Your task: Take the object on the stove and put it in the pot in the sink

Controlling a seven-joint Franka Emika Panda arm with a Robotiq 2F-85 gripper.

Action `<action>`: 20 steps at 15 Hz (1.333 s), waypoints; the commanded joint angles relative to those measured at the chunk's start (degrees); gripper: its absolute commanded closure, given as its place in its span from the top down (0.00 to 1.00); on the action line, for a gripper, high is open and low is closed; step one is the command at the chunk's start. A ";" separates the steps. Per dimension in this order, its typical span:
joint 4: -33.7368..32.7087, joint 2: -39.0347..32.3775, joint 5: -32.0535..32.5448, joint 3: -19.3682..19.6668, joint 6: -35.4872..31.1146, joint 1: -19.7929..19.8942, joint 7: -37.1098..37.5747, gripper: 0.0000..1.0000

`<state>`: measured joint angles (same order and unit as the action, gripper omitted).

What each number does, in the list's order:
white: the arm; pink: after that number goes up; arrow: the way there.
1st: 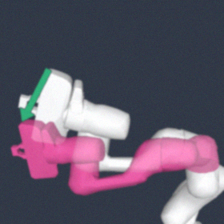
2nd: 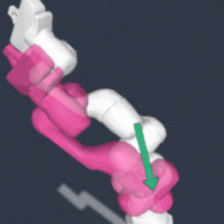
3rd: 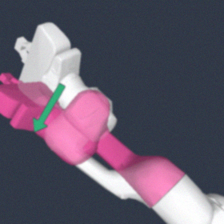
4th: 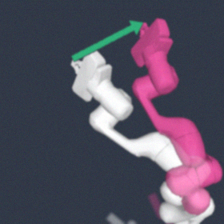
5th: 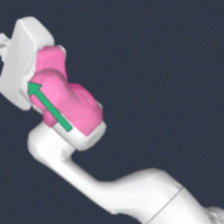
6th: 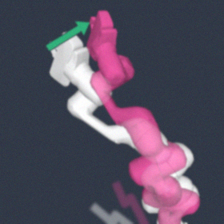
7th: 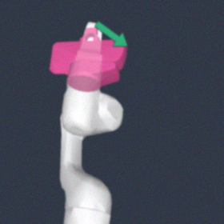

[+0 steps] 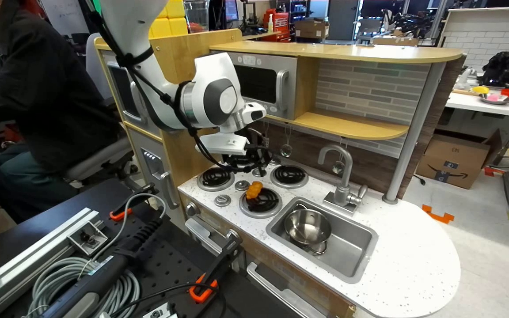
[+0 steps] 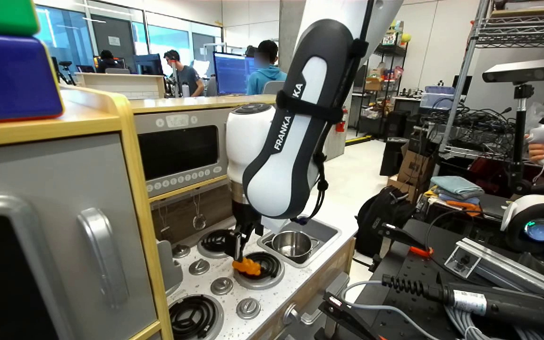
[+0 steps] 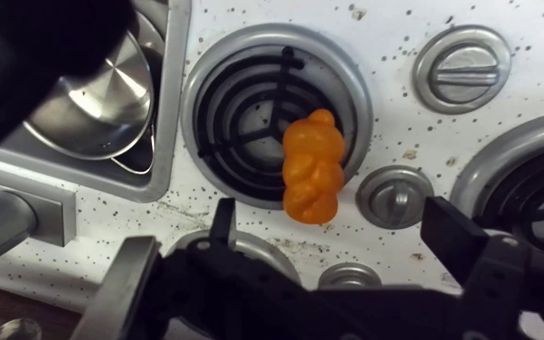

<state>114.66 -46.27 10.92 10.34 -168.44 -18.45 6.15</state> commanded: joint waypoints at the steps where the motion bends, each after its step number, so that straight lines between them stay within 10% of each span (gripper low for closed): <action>1: -4.63 -3.09 -0.81 0.60 6.76 -2.53 3.88 1.00; 11: -14.33 -12.52 -1.15 3.80 11.82 -5.95 16.40 1.00; 12: -15.26 -13.23 -1.23 3.48 13.13 -5.56 16.55 0.75; 20: -18.97 -14.82 -2.24 1.28 18.17 -2.86 17.73 0.23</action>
<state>98.29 -59.83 9.98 12.06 -152.69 -22.93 23.99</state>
